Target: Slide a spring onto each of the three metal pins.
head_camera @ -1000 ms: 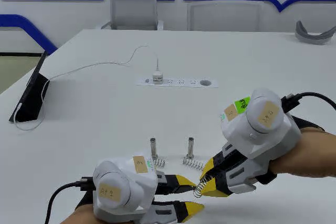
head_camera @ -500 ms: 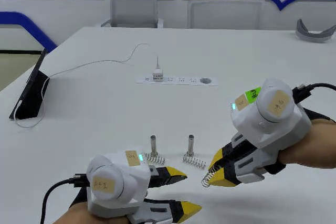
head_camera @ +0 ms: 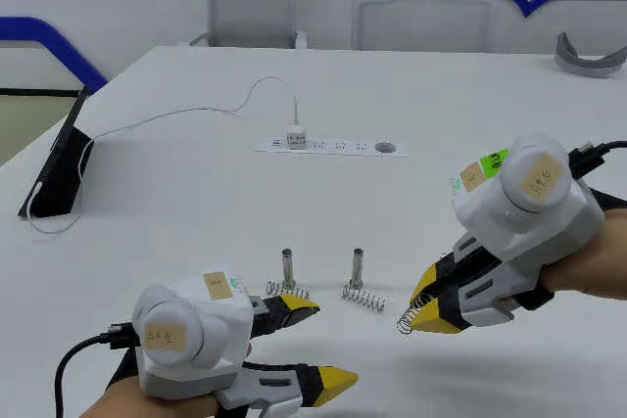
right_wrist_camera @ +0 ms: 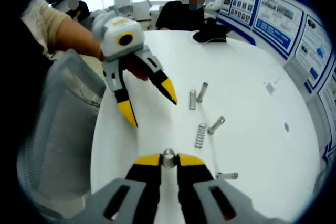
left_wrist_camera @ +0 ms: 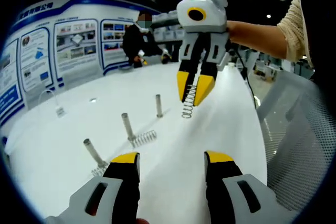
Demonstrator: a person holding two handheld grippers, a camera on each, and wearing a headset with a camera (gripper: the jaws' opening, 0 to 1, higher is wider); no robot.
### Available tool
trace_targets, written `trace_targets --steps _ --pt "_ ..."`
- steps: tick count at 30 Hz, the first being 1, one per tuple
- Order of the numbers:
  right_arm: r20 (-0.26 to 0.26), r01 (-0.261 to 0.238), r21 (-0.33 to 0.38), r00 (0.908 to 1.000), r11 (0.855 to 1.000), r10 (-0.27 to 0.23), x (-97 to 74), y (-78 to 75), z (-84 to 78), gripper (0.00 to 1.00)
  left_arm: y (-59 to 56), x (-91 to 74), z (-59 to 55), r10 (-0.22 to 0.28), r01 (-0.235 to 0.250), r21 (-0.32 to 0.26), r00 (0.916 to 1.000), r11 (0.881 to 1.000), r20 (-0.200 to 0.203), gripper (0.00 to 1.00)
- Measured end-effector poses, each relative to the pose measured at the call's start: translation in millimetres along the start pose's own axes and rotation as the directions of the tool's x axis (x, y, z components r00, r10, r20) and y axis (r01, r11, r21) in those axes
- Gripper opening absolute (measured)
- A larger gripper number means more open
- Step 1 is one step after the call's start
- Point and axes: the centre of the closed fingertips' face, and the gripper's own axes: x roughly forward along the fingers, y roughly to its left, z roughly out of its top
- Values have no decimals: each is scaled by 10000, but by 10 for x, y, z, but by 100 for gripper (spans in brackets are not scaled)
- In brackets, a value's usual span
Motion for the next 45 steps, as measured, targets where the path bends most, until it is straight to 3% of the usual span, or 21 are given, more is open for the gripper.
trace_targets --steps 13,24,45 --pt "-72 372 255 9993 9990 -370 -148 -157 -54 12 181 -139 -47 688 -679 -510 9975 9964 170 57" --pt "-309 681 367 9973 9970 -670 -279 -290 -105 12 263 -225 -93 1039 -1021 -778 9944 9917 185 61" --pt "-1036 1099 475 9891 9928 -1046 -451 -670 -219 12 290 -292 -152 1263 -1245 -1004 9919 9871 122 65"
